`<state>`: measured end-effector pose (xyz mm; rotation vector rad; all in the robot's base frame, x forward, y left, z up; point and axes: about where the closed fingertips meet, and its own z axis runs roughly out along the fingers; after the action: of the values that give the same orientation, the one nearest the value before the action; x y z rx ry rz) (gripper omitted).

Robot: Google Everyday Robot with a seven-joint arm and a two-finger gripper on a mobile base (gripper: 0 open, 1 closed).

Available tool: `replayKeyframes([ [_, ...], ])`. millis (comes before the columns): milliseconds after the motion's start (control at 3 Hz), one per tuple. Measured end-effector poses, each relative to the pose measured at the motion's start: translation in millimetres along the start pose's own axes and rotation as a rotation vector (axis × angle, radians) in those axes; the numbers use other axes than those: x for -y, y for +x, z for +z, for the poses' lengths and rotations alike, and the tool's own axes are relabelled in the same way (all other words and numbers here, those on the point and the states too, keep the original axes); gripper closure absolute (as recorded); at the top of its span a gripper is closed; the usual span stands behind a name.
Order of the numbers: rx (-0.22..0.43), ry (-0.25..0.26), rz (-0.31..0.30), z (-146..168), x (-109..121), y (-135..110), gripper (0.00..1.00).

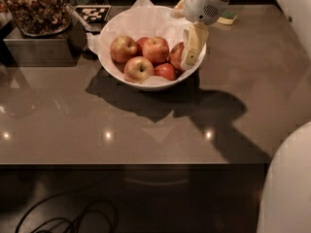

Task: Pick apple from white bowl

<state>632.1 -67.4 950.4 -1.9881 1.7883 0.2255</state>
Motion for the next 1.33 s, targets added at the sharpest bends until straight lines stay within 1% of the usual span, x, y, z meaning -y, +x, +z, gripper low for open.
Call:
replayKeyframes([
  [333,0.026,0.003,0.01,12,14,9,0.0],
  [667,0.048,-0.003,-0.001,26,29,9,0.0],
  [1000,0.052,0.005,-0.001,27,32,8,0.08],
  [1333,0.052,0.005,-0.001,27,32,8,0.04],
])
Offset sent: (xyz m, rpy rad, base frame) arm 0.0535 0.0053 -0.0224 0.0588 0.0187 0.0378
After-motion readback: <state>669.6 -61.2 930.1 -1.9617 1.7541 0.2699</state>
